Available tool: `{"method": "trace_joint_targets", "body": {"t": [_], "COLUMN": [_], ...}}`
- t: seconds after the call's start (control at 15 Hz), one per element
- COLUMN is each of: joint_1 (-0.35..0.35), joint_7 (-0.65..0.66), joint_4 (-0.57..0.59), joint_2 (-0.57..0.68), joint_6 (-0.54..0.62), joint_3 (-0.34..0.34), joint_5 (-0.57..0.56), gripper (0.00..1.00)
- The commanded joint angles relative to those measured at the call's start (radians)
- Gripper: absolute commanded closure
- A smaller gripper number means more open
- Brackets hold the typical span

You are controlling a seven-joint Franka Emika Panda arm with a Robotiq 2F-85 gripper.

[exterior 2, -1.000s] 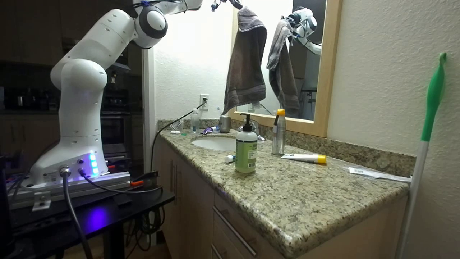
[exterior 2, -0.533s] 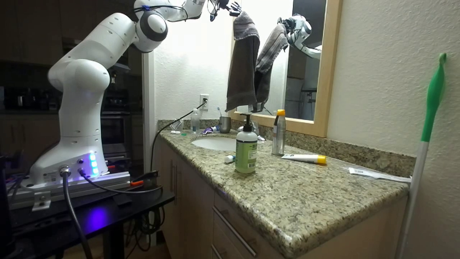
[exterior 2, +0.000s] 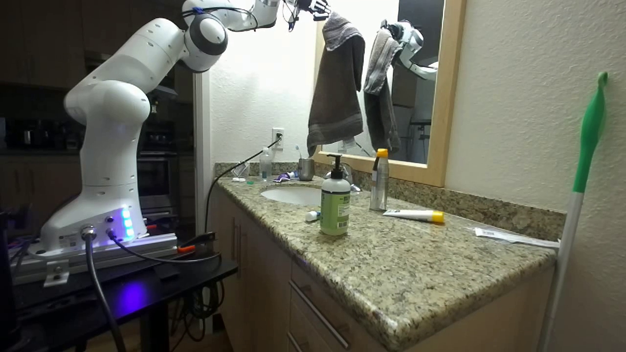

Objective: Move the towel to the left side of the counter

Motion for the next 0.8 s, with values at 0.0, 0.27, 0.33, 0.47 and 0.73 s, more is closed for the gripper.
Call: {"method": "trace_joint_targets", "body": {"t": [0.0,0.27,0.33,0.47,0.73], "joint_1": [-0.005,0.002,0.007,0.016,-0.051], "joint_7": [0.203,0.459,0.511,0.592,0.606], "joint_4": [0.021,-0.069,-0.075,-0.083,0.099], "joint_2": [0.063,0.086,0.090,0.081,0.177], "joint_6": [-0.020,-0.063,-0.088,-0.166,-0.290], "joint_3": [-0.051,-0.080,-0.089,-0.094,-0.039], "joint_5": [-0.056,-0.049,-0.045,-0.029,-0.018], "gripper": [0.99,0.99,0.99,0.99,0.99]}}
